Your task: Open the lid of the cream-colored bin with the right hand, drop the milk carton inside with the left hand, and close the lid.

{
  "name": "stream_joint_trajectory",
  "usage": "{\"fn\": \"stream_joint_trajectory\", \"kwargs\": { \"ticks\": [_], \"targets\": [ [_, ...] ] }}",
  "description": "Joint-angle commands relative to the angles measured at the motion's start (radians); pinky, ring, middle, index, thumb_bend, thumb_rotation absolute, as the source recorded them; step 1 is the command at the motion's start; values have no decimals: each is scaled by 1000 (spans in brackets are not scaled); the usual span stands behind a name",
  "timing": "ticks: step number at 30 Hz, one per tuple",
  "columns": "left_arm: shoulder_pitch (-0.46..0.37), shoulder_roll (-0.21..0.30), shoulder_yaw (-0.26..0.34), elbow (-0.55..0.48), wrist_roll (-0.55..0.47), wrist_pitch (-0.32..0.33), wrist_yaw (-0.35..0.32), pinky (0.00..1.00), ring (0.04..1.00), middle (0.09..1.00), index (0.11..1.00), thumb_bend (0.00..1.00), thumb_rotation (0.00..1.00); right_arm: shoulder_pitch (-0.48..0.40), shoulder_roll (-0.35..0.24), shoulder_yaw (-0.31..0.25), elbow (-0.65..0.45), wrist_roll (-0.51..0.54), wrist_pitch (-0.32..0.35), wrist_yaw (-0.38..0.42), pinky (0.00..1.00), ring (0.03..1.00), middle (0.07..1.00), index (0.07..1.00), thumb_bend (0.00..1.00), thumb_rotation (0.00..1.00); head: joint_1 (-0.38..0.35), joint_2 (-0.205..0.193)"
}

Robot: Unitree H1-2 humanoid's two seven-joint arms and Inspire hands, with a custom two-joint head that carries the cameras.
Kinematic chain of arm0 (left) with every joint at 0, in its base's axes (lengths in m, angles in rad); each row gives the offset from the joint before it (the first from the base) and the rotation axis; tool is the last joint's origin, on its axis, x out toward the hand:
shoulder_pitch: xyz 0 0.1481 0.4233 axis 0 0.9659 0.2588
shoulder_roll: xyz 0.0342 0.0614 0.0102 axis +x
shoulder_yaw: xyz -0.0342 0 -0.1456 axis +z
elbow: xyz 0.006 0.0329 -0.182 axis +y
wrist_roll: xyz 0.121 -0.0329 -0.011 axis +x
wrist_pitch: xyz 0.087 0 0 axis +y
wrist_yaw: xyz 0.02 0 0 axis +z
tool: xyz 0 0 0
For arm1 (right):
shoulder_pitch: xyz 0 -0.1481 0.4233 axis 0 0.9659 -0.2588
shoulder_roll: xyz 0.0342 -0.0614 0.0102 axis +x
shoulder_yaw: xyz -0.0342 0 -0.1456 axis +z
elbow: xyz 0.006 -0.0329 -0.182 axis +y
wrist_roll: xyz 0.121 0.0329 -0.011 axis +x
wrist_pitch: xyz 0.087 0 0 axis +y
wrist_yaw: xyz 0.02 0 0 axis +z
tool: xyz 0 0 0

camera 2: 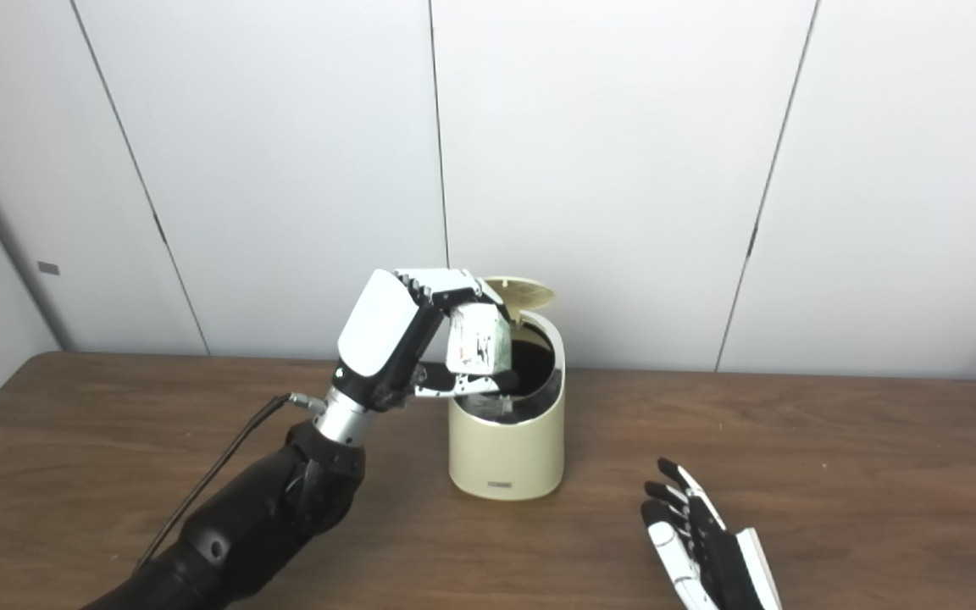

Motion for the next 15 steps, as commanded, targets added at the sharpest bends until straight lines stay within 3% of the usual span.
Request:
{"fn": "stream_joint_trajectory", "kwargs": {
  "ticks": [1,15],
  "targets": [
    [-47,-5,29,-45,-27,-14,3,334,424,518,479,475,0,-19,4,3,-39,-14,-12,-6,718,794,825,909,454,927,-2,1],
    [-23,-28,43,-82,-55,-14,-16,337,424,520,479,475,0,-24,4,7,-51,-19,8,0,717,785,819,912,437,951,-8,4]
  ]
}}
